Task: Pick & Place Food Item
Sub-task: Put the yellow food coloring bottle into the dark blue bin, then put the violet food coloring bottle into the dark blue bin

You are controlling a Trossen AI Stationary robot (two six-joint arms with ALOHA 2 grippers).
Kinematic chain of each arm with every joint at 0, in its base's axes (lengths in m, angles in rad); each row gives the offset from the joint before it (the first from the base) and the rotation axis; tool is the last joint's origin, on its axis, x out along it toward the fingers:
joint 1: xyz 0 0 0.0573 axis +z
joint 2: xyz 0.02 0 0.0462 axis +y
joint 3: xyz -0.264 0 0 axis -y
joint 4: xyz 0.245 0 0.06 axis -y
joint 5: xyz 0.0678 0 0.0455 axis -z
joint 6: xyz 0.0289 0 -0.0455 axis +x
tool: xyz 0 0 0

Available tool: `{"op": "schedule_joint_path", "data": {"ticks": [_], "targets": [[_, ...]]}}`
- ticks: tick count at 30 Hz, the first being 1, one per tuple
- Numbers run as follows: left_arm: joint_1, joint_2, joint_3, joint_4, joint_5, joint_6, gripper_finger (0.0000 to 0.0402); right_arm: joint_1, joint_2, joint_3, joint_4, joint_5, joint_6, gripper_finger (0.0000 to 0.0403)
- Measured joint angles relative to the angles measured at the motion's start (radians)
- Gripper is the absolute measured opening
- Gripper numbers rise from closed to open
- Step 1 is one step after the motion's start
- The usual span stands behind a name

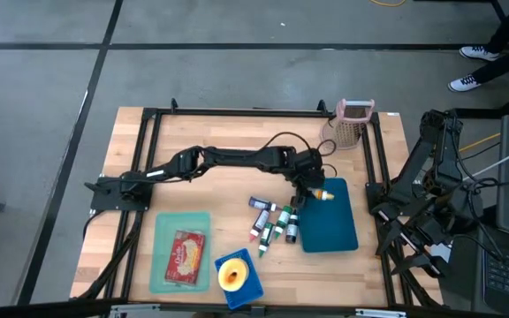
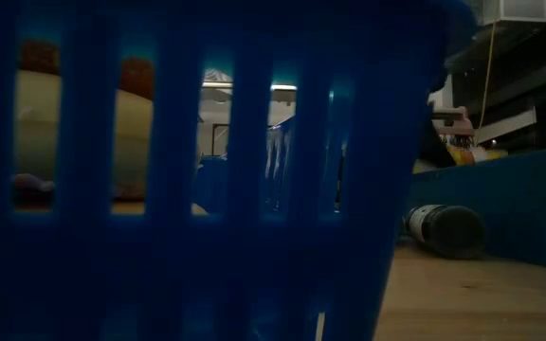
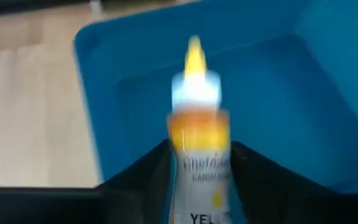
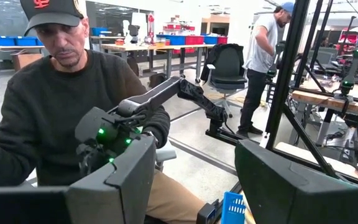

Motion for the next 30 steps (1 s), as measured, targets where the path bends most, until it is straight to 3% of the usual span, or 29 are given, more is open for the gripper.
{"op": "schedule_joint_path", "data": {"ticks": [6,10,15,17,23,27,30], "targets": [[-0.025,-0.004,0.000,0.045,-0.002,-0.044,0.0226,0.000,0.000,0.000,0.002,0.000,0.000,0.0217],[-0.040,-0.035,-0.002,0.069,-0.036,-0.066,0.0227,0.000,0.000,0.000,0.002,0.000,0.002,0.0217],[-0.082,-0.125,0.000,-0.018,-0.215,0.005,0.0217,0.000,0.017,0.000,0.002,-0.001,0.058,0.0217],[-0.097,-0.153,0.000,-0.060,-0.241,0.025,0.0214,0.000,0.021,0.000,0.002,-0.011,0.075,0.0217],[-0.131,-0.257,-0.076,-0.016,-0.091,0.004,0.0210,0.000,0.023,0.000,-0.009,-0.107,0.027,0.0217],[-0.158,-0.352,-0.242,0.215,-0.003,-0.016,0.0204,0.000,0.018,0.000,-0.015,-0.158,-0.017,0.0217],[-0.183,-0.474,-0.396,0.400,-0.029,-0.008,0.0198,0.000,0.013,0.000,-0.005,-0.157,0.004,0.0217]]}}
